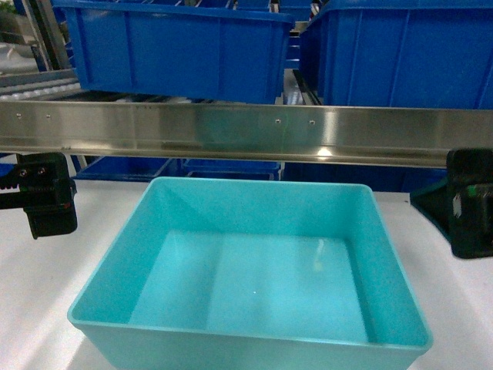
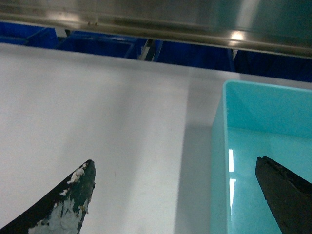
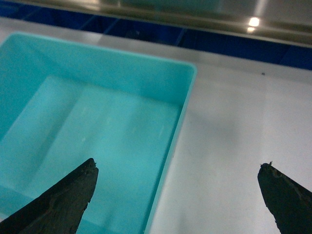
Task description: Organize blue bins on left shelf correctly
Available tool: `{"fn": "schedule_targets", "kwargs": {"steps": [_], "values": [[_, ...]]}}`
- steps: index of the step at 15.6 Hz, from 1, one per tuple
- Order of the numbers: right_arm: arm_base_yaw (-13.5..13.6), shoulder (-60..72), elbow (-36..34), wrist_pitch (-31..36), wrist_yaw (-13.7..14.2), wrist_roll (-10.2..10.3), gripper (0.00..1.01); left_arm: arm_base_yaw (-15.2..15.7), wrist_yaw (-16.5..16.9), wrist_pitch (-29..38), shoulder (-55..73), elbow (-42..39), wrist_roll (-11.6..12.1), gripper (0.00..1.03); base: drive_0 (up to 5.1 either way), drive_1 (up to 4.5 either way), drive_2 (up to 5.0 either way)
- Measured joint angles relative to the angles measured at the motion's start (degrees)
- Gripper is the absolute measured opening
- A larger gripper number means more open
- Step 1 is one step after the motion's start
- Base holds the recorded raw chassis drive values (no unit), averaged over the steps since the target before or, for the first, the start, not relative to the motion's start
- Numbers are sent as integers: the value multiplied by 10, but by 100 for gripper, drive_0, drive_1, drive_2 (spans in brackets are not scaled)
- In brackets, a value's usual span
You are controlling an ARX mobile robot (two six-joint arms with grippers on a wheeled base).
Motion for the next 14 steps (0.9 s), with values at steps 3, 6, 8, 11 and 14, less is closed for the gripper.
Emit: {"fn": "schedule_targets", "kwargs": {"steps": [3, 6, 8, 11, 14], "values": [[-1, 64, 7, -8, 2, -25, 98, -25, -11, -28, 55, 33, -31, 98, 0, 0, 0], [-4, 99, 39, -4, 9, -51, 98, -64, -28, -49, 83, 57, -57, 98, 0, 0, 0], [-3, 124, 46, -8, 9, -57, 98, -76, -31, -55, 103, 62, -67, 98, 0, 0, 0], [1, 150, 53, -5, 12, -70, 98, -76, -39, -61, 135, 72, -82, 98, 0, 0, 0], [0, 173, 58, 6, 17, -79, 98, -82, -39, -61, 149, 80, -95, 98, 0, 0, 0]]}}
